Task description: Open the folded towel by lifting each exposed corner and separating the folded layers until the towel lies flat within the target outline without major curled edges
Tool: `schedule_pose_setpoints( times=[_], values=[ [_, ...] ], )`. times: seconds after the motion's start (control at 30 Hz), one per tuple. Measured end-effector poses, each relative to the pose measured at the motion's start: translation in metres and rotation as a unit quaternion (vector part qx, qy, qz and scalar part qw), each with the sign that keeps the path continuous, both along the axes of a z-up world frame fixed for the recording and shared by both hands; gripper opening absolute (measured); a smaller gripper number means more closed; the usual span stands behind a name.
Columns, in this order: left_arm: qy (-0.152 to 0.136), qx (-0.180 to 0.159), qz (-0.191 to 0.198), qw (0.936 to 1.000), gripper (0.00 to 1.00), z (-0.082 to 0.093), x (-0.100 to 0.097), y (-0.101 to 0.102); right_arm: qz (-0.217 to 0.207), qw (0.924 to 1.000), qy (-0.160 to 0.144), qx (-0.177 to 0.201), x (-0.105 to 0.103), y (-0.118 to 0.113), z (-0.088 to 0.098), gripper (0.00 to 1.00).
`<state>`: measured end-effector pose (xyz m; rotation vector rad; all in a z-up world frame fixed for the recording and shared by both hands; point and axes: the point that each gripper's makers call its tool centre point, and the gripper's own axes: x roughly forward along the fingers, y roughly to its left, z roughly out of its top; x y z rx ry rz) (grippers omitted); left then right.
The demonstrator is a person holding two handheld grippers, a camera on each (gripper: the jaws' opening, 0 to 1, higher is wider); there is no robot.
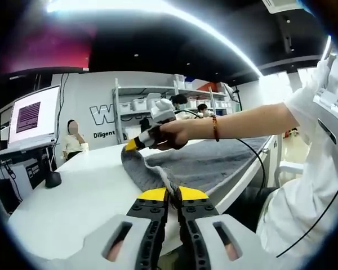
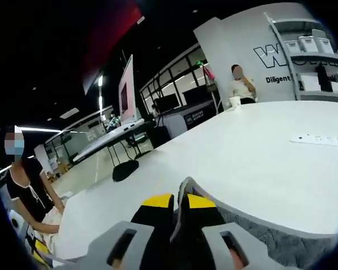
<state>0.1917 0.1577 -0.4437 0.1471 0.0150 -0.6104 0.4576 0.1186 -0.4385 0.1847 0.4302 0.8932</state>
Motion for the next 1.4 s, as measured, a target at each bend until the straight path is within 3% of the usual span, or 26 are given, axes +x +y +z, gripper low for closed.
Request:
schedule_pose_setpoints(
  times=[0.5, 0.7, 0.83, 1.4],
  values=[
    [0.003, -0.011, 0.012, 0.9999, 0.06, -0.003, 0.002, 0.009, 0.013, 0.9997, 0.009, -0.017, 0.0, 0.005, -0.01, 0.0],
    [-0.004, -0.021, 0.017, 0.9996, 0.03, 0.0, 0.001, 0.014, 0.018, 0.9998, 0.011, 0.003, 0.01, 0.013, -0.003, 0.0],
    [-0.002, -0.021, 0.014, 0.9997, 0.02, -0.001, 0.0, 0.013, 0.014, 0.9993, 0.026, 0.025, 0.006, 0.014, -0.003, 0.0],
    [0.008, -0.023, 0.014, 0.9996, 0.02, -0.003, -0.01, 0.018, 0.013, 0.9982, 0.032, 0.049, 0.024, 0.031, 0.011, 0.0]
  ],
)
